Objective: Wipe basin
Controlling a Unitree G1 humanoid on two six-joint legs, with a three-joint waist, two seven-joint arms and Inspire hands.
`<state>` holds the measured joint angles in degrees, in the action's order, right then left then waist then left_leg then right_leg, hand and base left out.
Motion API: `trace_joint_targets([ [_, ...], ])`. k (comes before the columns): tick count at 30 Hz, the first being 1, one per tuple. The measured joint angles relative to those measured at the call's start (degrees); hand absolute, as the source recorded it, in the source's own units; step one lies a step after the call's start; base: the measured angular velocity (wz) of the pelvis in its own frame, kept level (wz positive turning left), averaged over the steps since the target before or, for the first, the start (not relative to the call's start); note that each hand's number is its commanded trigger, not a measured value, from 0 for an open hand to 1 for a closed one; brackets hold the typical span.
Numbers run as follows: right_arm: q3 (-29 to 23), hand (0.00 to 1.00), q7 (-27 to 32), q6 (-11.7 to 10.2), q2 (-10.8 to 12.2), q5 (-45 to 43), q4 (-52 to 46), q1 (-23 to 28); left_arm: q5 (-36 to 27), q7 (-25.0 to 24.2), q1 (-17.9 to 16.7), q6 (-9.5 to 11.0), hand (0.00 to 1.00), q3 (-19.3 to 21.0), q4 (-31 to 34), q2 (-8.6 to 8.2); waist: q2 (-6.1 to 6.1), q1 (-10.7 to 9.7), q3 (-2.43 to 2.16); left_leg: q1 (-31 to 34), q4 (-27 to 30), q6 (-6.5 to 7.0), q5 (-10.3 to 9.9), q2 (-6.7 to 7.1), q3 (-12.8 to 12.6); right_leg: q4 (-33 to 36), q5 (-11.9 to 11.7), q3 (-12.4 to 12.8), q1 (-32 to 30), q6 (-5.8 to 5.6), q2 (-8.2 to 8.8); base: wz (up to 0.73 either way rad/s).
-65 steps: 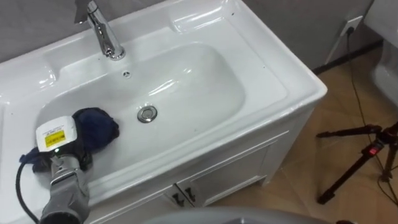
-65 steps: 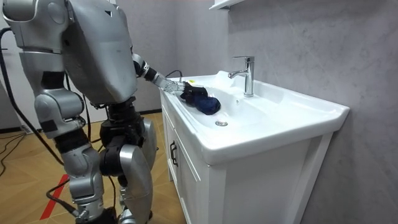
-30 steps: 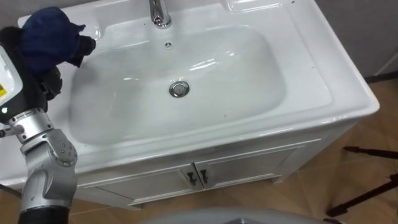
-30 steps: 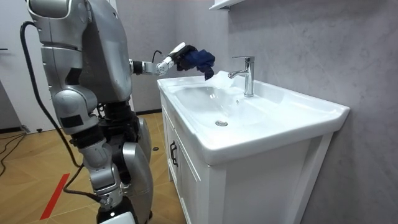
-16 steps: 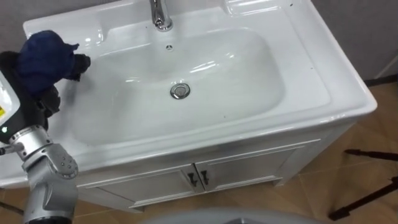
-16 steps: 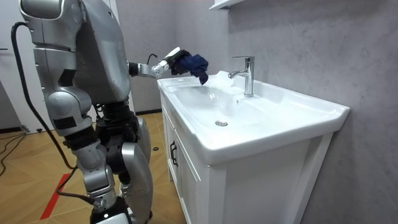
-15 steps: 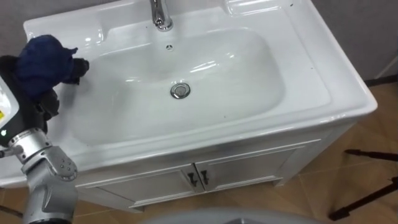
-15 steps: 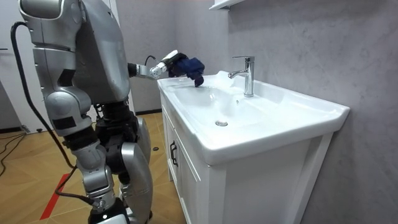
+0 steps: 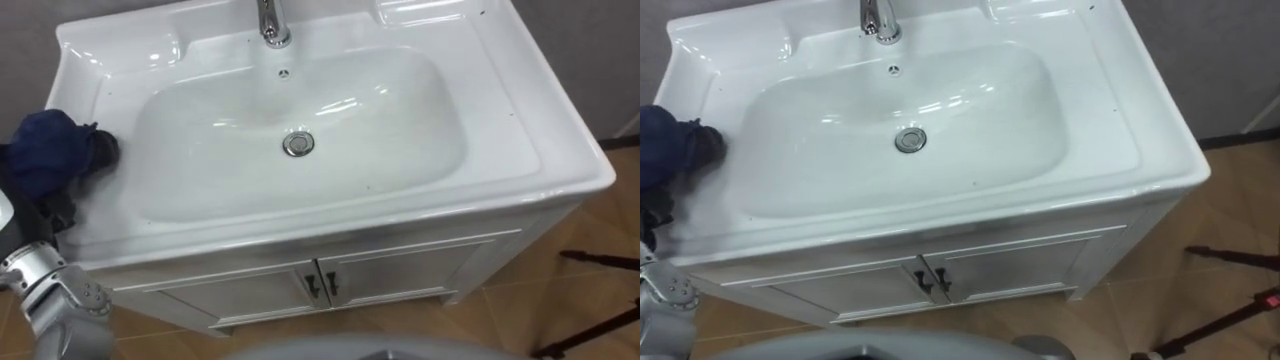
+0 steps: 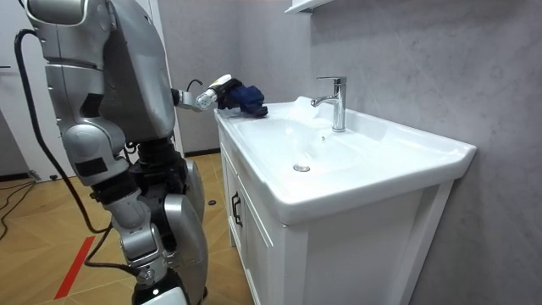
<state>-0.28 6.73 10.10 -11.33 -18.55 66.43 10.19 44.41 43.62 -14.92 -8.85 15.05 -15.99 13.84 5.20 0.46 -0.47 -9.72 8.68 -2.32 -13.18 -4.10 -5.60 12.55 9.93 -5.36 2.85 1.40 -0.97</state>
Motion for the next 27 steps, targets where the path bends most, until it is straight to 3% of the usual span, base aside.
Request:
trace_joint_targets([
  [7,0.0,0.00,0.0,0.0,0.0,0.0,-0.1,0.0,0.0,0.0,-0.4,0.0,0.00,0.0,-1.5,-1.61,-0.37,0.1,-0.40,0.0,0.0,0.00,0.0,0.00,0.0,0.0,0.0,0.0,0.0,0.00,-0.04,0.00],
  [12,0.0,0.00,-0.1,0.0,0.2,0.0,-0.1,0.0,-1.8,0.0,-0.4,0.0,0.00,0.0,-1.8,-1.79,-0.87,0.0,-0.39,0.0,0.1,0.00,0.0,0.02,0.0,-0.2,0.0,0.1,0.1,0.00,-0.02,0.00],
  [14,0.1,0.00,-0.4,0.0,0.2,0.0,-0.1,0.1,-2.4,0.0,-0.4,0.0,0.00,0.0,-1.7,-1.79,-0.71,0.0,-0.47,0.0,0.2,0.00,0.0,0.03,0.0,-0.2,0.0,0.1,0.2,0.00,-0.01,0.00],
  [16,0.1,0.00,-0.4,0.0,0.2,0.0,0.0,0.1,-2.8,0.0,-0.4,0.0,0.00,0.0,-1.5,-1.79,-0.49,0.0,-0.20,0.0,0.4,0.00,0.0,0.04,0.0,-0.1,0.0,0.1,0.2,0.00,0.02,0.00],
  [21,0.1,0.00,-0.3,0.0,0.2,0.0,0.2,0.1,-5.1,0.4,-0.2,0.1,0.00,0.0,-0.9,-1.78,0.18,-0.1,-0.08,0.1,0.5,0.00,0.0,0.04,0.1,0.1,0.0,0.1,0.1,0.00,0.05,0.00],
  [27,0.1,0.00,0.3,-0.1,0.2,0.1,0.3,0.0,-6.3,1.7,0.7,0.3,0.00,0.1,0.9,-1.78,0.68,-0.5,-0.14,0.5,0.8,0.00,0.0,0.13,0.8,0.2,0.0,-0.5,0.0,0.00,0.21,0.05],
])
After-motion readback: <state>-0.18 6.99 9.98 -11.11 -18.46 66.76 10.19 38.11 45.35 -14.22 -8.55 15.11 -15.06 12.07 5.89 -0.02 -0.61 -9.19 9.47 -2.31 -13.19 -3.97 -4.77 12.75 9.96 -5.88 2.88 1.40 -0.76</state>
